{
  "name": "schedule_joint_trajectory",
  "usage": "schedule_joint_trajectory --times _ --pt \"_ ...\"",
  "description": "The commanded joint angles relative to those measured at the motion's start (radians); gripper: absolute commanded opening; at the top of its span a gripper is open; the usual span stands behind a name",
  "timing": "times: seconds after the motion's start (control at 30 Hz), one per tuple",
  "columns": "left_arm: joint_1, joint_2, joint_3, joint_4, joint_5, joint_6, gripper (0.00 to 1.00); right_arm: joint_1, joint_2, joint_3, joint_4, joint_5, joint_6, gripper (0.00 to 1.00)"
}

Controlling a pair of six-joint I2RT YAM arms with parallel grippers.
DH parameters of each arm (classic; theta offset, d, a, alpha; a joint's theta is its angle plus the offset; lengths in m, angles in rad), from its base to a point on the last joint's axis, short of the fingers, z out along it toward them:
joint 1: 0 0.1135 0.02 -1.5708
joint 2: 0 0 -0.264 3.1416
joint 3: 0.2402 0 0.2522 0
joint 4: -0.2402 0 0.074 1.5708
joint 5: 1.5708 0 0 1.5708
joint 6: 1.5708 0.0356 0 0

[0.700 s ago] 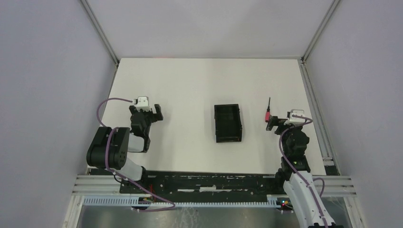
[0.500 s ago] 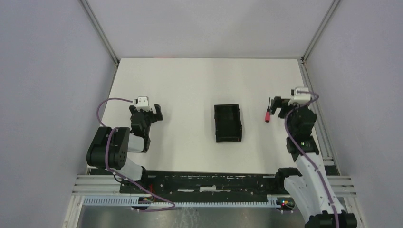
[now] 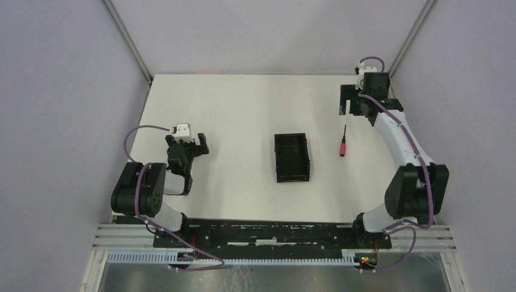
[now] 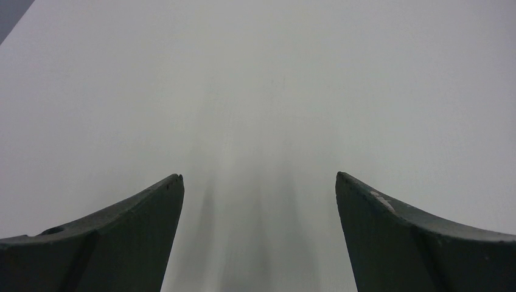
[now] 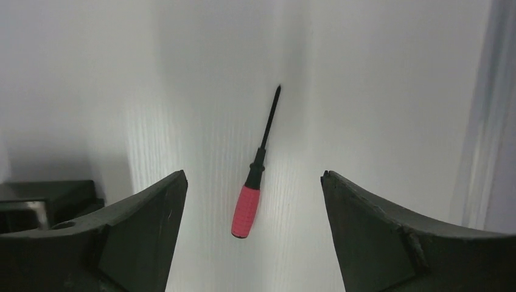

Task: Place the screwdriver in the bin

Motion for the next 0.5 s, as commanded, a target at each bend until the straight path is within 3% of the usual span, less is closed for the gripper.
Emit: schedule_joint_trajectory --times 0.0,0.27,0.3,0.47 --pt "0.005 -0.007 0.015 0.033 0.005 0.018 1.0 -0.006 0.141 -0.001 -0.131 -0.042 -0.02 0.85" --pt "0.005 -0.006 0.015 0.033 0.005 0.018 1.0 -0.007 0.287 -0.1 -0.036 0.017 0.0 0.64" --pt "0.005 -0.006 0.015 0.033 0.006 0.018 1.0 -0.007 0.3 -0.102 -0.033 0.017 0.0 0.58" --pt "0.005 -0.006 0.015 0.033 0.006 0.017 1.0 -0.01 0.323 -0.072 -0.068 -0.015 -0.014 0.05"
